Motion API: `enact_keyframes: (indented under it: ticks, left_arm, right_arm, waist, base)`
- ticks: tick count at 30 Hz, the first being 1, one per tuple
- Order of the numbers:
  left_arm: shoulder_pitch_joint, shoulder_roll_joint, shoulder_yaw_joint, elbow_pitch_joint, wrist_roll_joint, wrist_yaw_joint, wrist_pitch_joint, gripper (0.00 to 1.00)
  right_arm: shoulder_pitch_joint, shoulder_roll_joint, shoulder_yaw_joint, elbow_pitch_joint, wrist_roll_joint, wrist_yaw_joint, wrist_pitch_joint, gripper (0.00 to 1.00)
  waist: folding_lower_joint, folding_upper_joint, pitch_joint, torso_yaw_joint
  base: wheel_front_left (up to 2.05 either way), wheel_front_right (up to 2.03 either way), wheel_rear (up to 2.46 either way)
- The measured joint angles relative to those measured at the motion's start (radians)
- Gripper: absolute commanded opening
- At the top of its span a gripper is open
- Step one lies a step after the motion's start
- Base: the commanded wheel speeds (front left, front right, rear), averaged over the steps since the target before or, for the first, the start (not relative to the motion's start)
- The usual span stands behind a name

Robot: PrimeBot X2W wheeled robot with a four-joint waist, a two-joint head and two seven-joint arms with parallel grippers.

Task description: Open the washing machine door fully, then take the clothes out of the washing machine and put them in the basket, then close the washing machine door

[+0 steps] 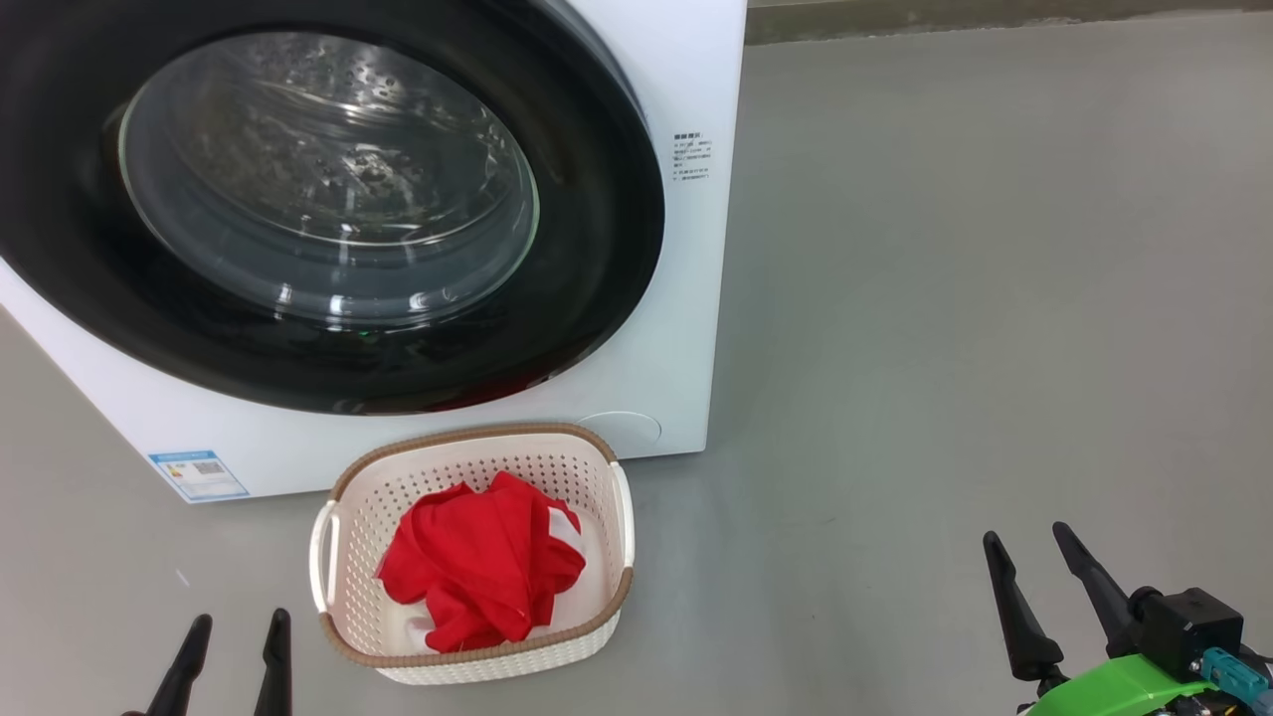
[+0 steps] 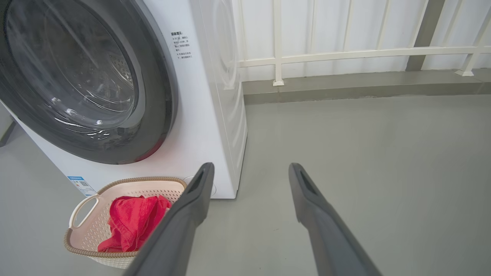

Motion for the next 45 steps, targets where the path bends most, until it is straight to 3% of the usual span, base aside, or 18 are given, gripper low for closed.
enact_keyframes:
  ticks: [33, 34, 40, 45]
  left_arm:
    - [0.001, -0.001, -0.008, -0.003, 0.0, 0.0, 0.0, 1.0]
    - [0.001, -0.001, -0.008, 0.0, 0.0, 0.0, 0.0, 0.0]
    - [0.002, -0.046, -0.025, 0.066, -0.003, 0.001, 0.008, 0.0]
    - [0.003, -0.048, -0.025, 0.068, -0.052, 0.001, 0.021, 0.0]
  right_arm:
    - [0.002, 0.001, 0.001, -0.001, 0.0, 0.0, 0.0, 1.0]
    - [0.002, 0.001, 0.001, -0.001, 0.0, 0.0, 0.0, 0.0]
    - [0.015, 0.034, 0.009, 0.064, 0.002, 0.0, 0.004, 0.0]
    - [0.022, 0.037, 0.007, 0.065, 0.047, 0.0, 0.019, 0.0]
  waist:
    - [0.0, 0.0, -0.006, 0.002]
    - [0.0, 0.0, -0.006, 0.001]
    - [0.0, 0.0, -0.006, 0.002]
    - [0.0009, 0.0, -0.009, 0.005]
  base:
    - [0.0, 0.0, 0.0]
    - [0.0, 0.0, 0.0]
    - [0.0, 0.0, 0.0]
    - [0.0, 0.0, 0.0]
